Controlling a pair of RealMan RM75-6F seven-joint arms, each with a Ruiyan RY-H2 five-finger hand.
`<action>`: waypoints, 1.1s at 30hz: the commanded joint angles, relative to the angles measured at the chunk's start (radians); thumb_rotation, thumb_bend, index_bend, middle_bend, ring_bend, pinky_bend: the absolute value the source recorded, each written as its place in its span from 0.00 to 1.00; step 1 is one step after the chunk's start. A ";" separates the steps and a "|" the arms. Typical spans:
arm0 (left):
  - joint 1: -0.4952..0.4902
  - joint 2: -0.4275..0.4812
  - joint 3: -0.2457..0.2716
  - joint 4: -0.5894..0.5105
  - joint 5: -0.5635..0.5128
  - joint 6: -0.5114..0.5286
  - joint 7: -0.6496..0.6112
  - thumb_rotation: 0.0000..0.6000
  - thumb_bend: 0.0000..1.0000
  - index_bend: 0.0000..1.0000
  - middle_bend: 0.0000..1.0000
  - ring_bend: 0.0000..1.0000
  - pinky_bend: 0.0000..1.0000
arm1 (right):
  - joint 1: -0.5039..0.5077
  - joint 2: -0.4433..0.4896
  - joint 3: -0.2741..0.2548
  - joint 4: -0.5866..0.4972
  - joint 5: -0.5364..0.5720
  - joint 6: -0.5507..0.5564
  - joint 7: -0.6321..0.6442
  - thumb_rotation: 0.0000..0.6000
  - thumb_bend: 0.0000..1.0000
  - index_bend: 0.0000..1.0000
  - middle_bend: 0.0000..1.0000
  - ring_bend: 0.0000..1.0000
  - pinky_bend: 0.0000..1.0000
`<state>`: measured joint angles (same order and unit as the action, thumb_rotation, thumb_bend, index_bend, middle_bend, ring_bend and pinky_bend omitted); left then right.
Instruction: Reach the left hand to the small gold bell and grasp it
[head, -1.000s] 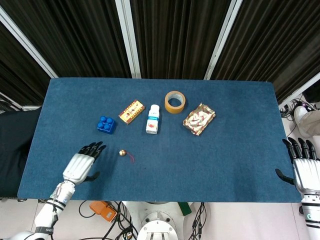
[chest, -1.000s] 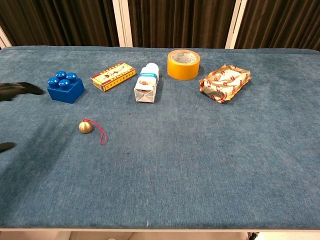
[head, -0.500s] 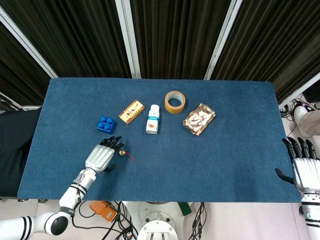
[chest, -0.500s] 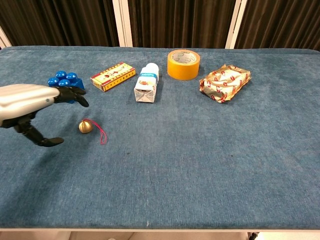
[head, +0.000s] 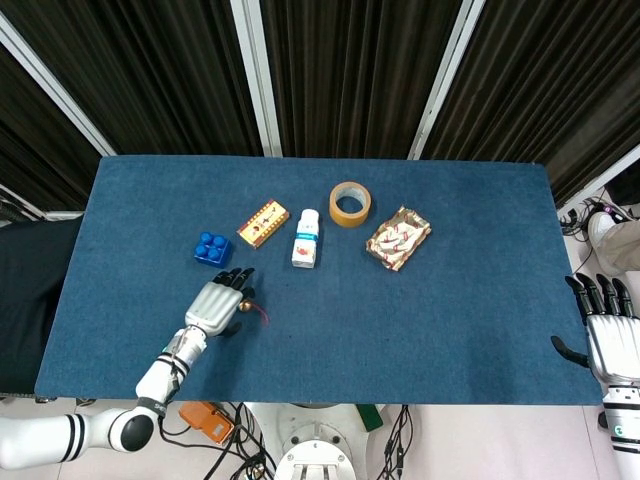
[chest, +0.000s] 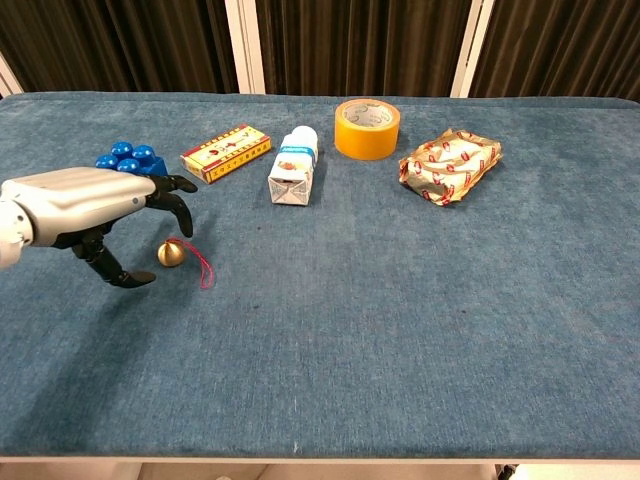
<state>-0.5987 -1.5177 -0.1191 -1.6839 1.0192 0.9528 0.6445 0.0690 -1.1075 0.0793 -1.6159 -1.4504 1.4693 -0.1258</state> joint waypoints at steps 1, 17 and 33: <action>-0.019 -0.005 -0.003 0.011 -0.028 -0.008 0.005 1.00 0.27 0.32 0.00 0.00 0.13 | 0.000 0.000 0.000 0.000 -0.001 0.000 0.000 1.00 0.30 0.16 0.16 0.08 0.00; -0.072 -0.002 0.024 0.027 -0.118 0.002 0.015 1.00 0.29 0.42 0.00 0.00 0.13 | 0.002 0.000 -0.003 -0.002 -0.003 -0.003 -0.005 1.00 0.30 0.16 0.16 0.08 0.00; -0.102 0.018 0.040 -0.002 -0.139 0.034 0.013 1.00 0.34 0.53 0.03 0.00 0.13 | 0.002 0.002 -0.002 -0.002 0.001 -0.004 0.004 1.00 0.30 0.16 0.16 0.08 0.00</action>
<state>-0.6973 -1.5104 -0.0782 -1.6710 0.8814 0.9765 0.6501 0.0711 -1.1060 0.0768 -1.6176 -1.4500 1.4651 -0.1222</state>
